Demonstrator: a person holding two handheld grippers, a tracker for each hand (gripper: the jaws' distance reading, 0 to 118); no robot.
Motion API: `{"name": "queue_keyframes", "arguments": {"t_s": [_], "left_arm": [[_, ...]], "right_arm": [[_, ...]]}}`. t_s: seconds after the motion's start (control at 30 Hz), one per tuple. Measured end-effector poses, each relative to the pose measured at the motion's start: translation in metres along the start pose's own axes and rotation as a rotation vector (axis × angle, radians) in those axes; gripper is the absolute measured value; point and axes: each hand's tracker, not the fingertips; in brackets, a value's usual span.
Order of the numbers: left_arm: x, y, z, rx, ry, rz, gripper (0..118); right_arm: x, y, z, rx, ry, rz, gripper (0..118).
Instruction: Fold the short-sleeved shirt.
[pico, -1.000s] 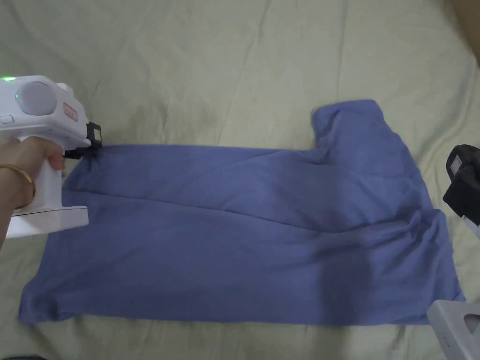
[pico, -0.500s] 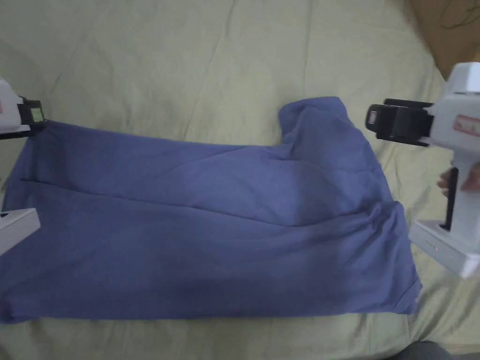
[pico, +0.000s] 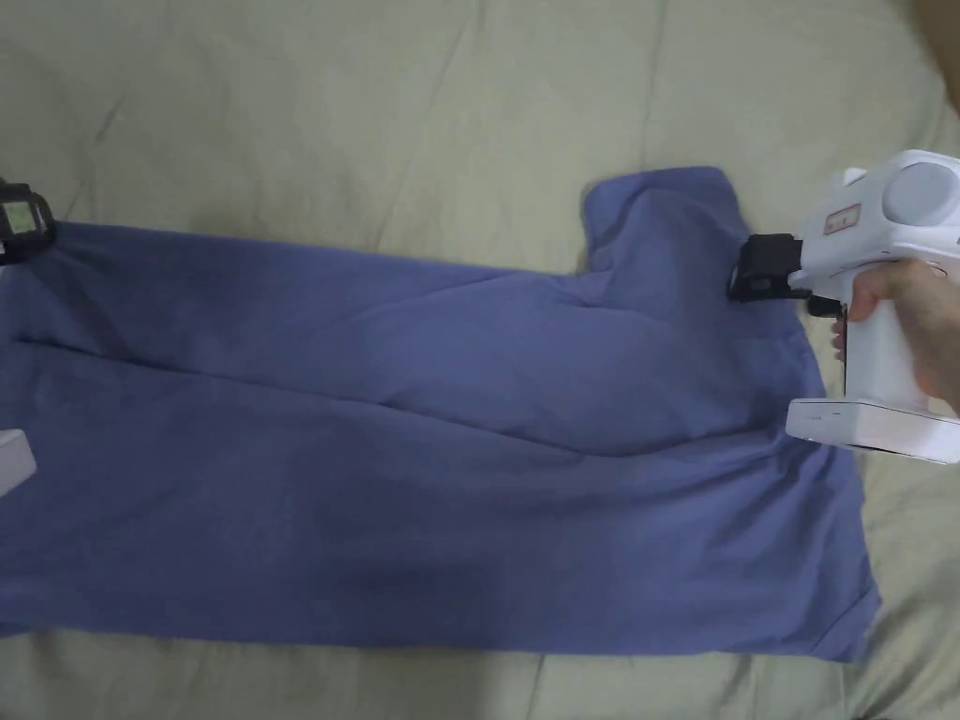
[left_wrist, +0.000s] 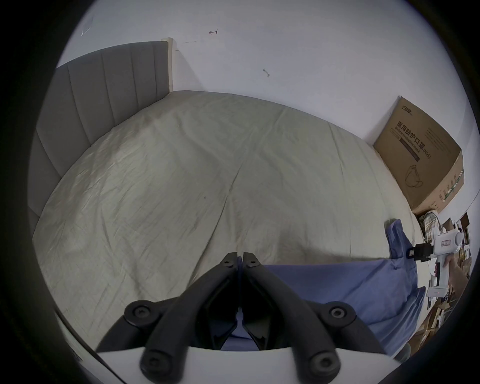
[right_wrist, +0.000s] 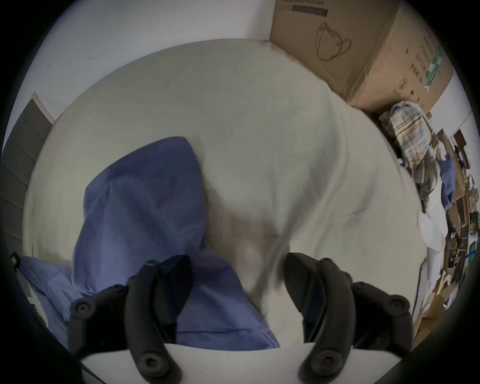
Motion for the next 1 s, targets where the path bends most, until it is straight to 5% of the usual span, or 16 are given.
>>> {"name": "queue_keyframes", "arguments": {"t_s": [0.07, 0.17, 0.7, 0.9, 1.0], "left_arm": [[-0.001, -0.001, -0.005, -0.010, 0.009, -0.003, 0], [0.000, -0.002, -0.007, -0.020, 0.017, -0.005, 0], [-0.026, -0.023, 0.069, 0.045, -0.051, 0.038, 0], [-0.034, -0.067, 0.102, 0.041, -0.056, 0.041, 0], [-0.039, -0.097, 0.110, 0.018, -0.048, 0.062, 0]], "right_arm": [[-0.001, -0.002, -0.002, -0.002, 0.017, -0.001, 59], [-0.001, -0.004, 0.013, 0.039, 0.023, 0.023, 0], [0.045, -0.062, 0.156, 0.340, 0.163, 0.095, 0], [0.080, -0.123, 0.165, 0.370, 0.173, 0.056, 0], [0.060, -0.177, 0.179, 0.356, 0.185, 0.016, 0]]}}
